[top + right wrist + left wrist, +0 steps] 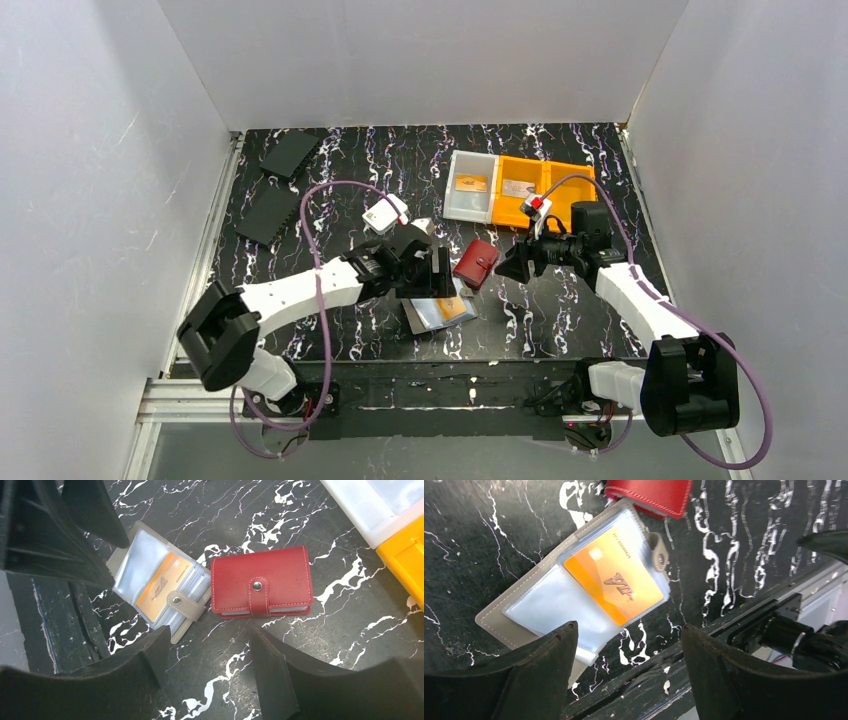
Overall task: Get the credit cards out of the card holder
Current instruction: Remove the credit card from the card holder.
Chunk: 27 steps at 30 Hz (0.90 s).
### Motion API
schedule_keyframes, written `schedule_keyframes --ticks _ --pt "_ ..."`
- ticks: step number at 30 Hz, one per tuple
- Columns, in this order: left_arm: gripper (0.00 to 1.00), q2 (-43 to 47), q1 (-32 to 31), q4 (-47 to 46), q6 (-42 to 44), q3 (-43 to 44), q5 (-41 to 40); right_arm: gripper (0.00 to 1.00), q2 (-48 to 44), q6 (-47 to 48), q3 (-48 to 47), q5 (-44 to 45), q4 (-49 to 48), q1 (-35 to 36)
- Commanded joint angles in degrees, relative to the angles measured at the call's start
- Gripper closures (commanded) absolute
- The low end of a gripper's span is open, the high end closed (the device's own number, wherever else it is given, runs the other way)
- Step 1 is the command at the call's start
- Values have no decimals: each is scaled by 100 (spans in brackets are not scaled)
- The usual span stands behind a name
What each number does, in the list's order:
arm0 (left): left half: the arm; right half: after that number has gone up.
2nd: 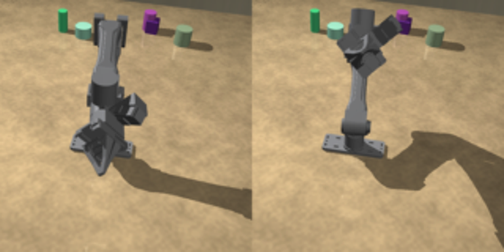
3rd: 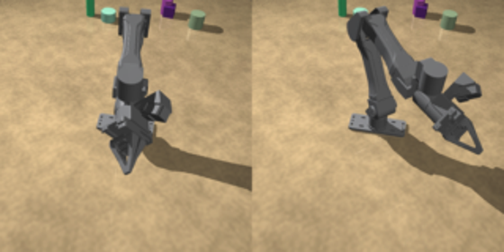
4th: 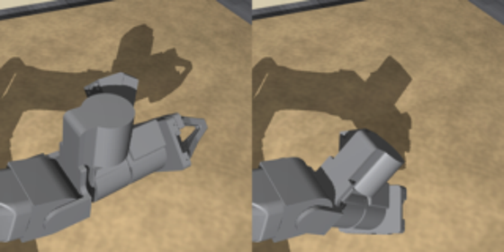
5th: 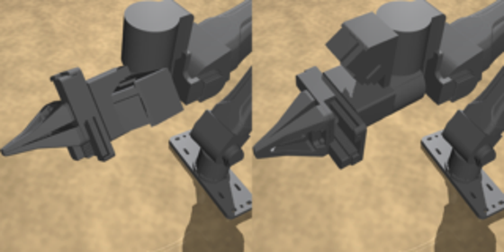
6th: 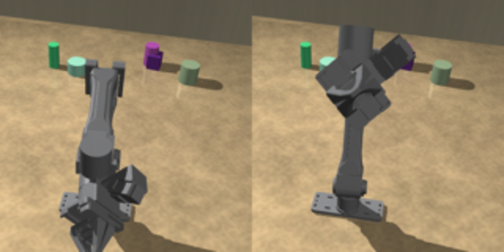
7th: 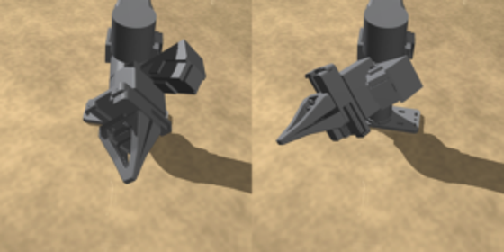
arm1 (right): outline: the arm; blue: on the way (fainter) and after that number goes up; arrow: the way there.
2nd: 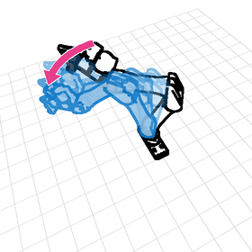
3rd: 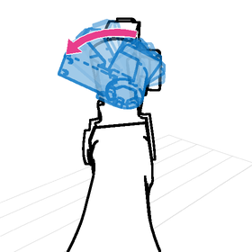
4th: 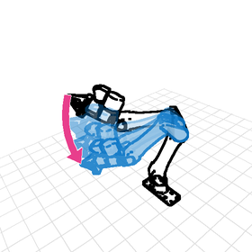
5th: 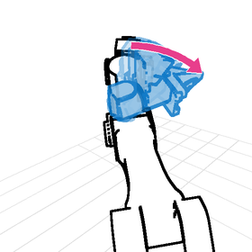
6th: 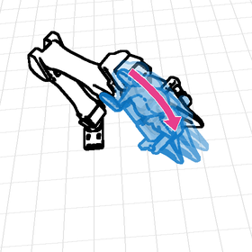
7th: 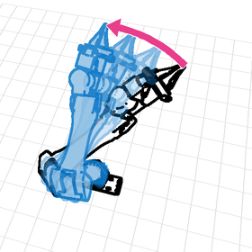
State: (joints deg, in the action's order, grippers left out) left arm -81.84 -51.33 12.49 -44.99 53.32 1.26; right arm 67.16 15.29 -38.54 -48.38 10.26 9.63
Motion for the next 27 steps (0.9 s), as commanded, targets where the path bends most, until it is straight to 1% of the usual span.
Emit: schedule_keyframes --ticks 1,3,5,9,12,14,15,17,20,21,22,24,27 --pt "28 -388 -41 378 -131 282 28 32 -83 -218 136 -133 -656 -22" --pt "30 -528 -119 383 -270 364 -45 32 -55 -206 134 -160 -666 -23" --pt "33 -705 -204 535 -446 535 -339 32 -30 -199 141 -162 -682 -29" --pt "38 -1205 -325 1253 -784 1026 -694 32 7 -199 141 -187 -692 -29" --pt "41 -1258 -390 1552 -922 1144 -963 32 17 -217 171 -237 -717 -29" --pt "42 -1175 -392 1522 -935 1102 -1028 33 29 -345 228 -391 -803 -22" --pt "42 -1114 -387 1397 -856 1062 -973 34 57 -471 264 -459 -894 -11" --pt "46 -967 -383 816 -506 878 -593 37 137 -777 311 -582 -1122 75" --pt "52 -702 -378 -509 -174 248 111 40 272 -984 281 -546 -1223 454" --pt "54 -644 -369 -805 -149 85 216 41 317 -1054 258 -507 -1221 604" --pt "55 -604 -355 -985 -127 -29 242 42 371 -1114 235 -469 -1225 750" --pt "57 -630 -303 -930 -130 -98 190 42 504 -1224 177 -368 -1191 997" --pt "64 -689 -207 -1052 -129 -316 254 44 798 -1481 85 -108 -1161 1306"
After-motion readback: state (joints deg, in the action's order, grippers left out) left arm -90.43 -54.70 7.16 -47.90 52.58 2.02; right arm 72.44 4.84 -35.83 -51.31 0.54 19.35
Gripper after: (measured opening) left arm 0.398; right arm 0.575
